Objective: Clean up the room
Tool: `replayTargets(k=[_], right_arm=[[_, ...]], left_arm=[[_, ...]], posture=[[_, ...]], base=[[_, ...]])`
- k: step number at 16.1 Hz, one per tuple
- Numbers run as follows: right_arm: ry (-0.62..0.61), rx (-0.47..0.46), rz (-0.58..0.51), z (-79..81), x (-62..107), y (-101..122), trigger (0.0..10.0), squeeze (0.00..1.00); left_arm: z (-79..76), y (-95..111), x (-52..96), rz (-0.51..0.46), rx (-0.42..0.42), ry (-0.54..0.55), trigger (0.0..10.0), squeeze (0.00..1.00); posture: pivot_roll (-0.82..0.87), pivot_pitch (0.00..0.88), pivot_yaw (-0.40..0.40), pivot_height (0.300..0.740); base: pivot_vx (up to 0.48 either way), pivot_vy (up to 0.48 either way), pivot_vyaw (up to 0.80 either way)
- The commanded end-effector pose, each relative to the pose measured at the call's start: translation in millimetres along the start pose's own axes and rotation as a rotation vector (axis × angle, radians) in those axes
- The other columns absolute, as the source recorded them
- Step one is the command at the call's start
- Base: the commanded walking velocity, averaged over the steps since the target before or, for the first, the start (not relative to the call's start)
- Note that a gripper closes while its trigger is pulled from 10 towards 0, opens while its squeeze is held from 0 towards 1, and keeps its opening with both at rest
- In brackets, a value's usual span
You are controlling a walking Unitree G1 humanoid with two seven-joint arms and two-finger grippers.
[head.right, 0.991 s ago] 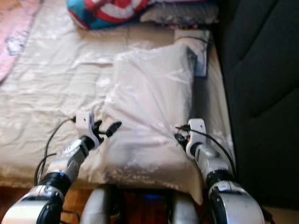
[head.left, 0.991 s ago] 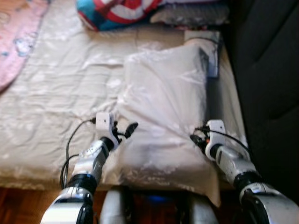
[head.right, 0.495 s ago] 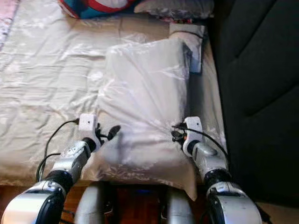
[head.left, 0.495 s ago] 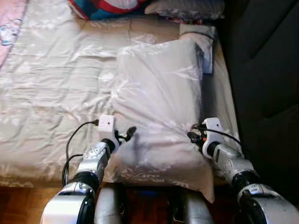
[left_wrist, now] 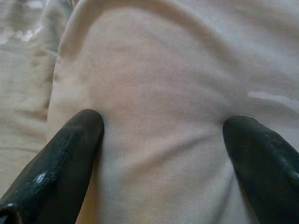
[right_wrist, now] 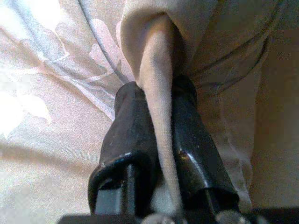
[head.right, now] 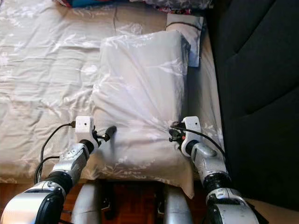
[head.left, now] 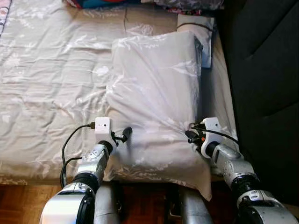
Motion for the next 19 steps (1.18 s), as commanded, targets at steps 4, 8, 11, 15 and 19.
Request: replayTargets(k=[4,8,11,15,19], right_arm=[[0.049,-0.065,0.222,11.7,6.5,-59.7,0.0,0.0],[0.046,-0.064,0.219,11.3,9.5,-58.7,0.0,0.0],[0.045,-0.063,0.226,10.5,11.6,-60.4,0.0,0.0],[0.048,-0.057,0.23,11.5,15.0,-59.7,0.0,0.0],[0.046,-0.054,0.23,9.4,20.0,-58.1,0.0,0.0]], left_arm=[[15.7,-19.9,9.2,0.074,0.004,0.075,10.0,0.0],[36.2,-14.2,13.7,0.061,-0.022,0.132,10.0,0.0],[33.2,-25.5,16.6,0.109,-0.019,0.109,10.0,0.0],[21.3,-44.1,19.4,0.184,0.076,0.063,10.0,0.0],[12.2,-60.1,23.2,0.274,0.063,0.021,10.0,0.0]], posture=[[-0.1,0.479,-0.086,0.648],[-0.11,0.479,-0.093,0.648],[-0.12,0.479,-0.101,0.648],[-0.13,0.486,-0.112,0.648],[-0.15,0.506,-0.118,0.648]], base=[[0.0,0.0,0.0],[0.0,0.0,0.0],[0.0,0.0,0.0],[0.0,0.0,0.0],[0.0,0.0,0.0]])
Point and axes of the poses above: a point about 5 cm out from each wrist's last joint towards the gripper, its own x axis pointing back from the gripper into the wrist, its own y axis along the axis of the wrist's last joint, z = x × y, the point moved 1 cm from there along -x, pointing out of the wrist towards the gripper, and after that the axes turned 1 degree about -x, right-handed, at the moved point
